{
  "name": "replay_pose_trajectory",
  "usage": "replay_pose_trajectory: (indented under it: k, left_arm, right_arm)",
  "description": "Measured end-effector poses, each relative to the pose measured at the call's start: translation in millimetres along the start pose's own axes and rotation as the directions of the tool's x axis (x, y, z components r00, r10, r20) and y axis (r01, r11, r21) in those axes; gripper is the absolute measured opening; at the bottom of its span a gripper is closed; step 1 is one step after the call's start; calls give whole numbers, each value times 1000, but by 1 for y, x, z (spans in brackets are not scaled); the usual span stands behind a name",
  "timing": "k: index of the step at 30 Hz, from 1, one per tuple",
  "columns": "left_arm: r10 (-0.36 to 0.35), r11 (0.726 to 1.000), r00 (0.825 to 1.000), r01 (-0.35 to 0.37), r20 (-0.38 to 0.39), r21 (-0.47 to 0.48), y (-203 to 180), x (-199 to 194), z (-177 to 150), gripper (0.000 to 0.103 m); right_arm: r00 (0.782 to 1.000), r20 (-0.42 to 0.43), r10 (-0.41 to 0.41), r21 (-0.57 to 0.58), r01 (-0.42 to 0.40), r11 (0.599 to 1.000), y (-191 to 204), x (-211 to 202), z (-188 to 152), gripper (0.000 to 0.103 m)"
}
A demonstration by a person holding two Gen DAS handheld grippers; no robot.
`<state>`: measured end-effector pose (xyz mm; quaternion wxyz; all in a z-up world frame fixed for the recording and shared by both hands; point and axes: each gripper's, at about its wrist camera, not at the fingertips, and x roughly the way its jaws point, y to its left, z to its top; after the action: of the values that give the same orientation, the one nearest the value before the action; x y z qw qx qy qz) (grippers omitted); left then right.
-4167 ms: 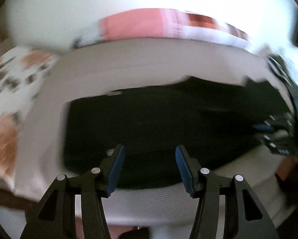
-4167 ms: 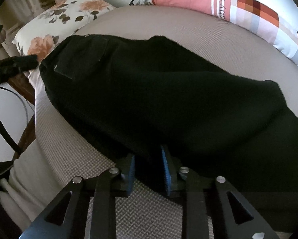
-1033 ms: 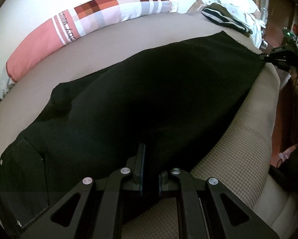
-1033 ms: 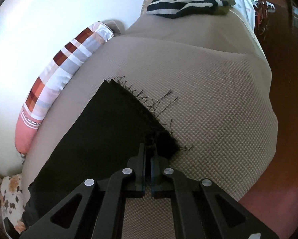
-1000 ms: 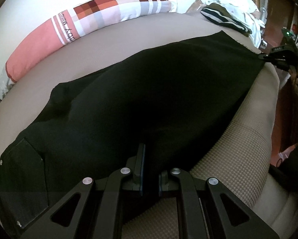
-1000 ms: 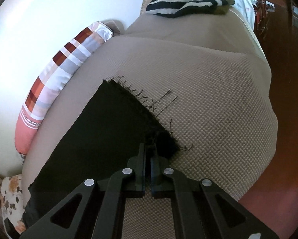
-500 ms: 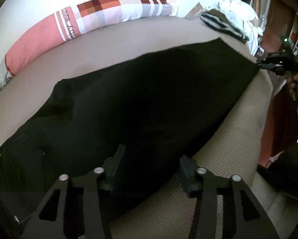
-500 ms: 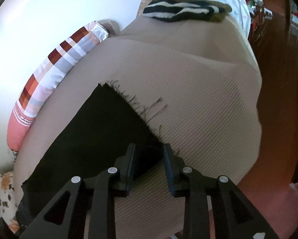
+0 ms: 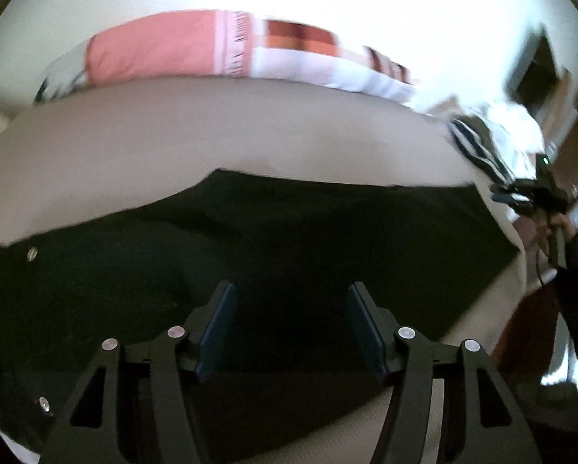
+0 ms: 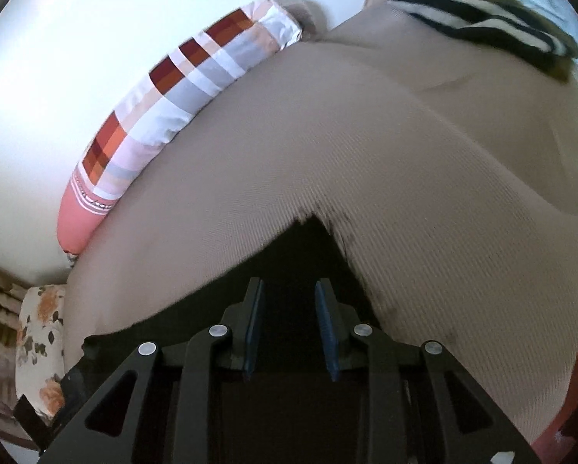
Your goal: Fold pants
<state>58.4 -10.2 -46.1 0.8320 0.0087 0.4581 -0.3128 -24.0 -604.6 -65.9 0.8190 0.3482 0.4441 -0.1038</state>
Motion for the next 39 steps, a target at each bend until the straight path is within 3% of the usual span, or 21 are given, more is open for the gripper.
replay_pose_trajectory:
  k: [6,15,17,18,21,27,32,35,39]
  left_arm:
    - [50,993,998,-53,-29,-109,18,12,7,61]
    - [71,990,995,-79,-72,-116,11,36,25,61]
    - [79,990,994,-88,-79,-112,8,41,28,61]
    - [84,989,993,-93,-87,-111,7,45,30,61]
    - [98,989,991,-107,-90,-104,1,51,32,61]
    - [91,988,991,-102,-97,-116,-6,58,35,61]
    - [102,987,988,-116,-116,-112,-11,66,34,61]
    - [112,986,986,-125,-126,-106,-12,68,35,61]
    - [115,986,984,-130,-134,-107,-12,70,36,61]
  right_arm:
    - [998,-67,0,-43,-3,999,-7,25,32,26]
    - [986,-142,91,-86,-104,991,-14,43,35,25]
    - [986,-135,98,-83,-110,990,-16,44,35,20]
    - [988,-122,96,-90,-107,990,-16,42,34,10]
    - [991,-86,104,-117,-113,987,-12,32,30,5]
    - [996,27,79,-230,-71,971,7,7,18,7]
    - [993,-19,114,-319,-114,941,17,8,8,7]
    - [995,-44,85,-374,-95,922,26,16,4,7]
    - [996,-41,81,-362,-90,928,22,20,8,8]
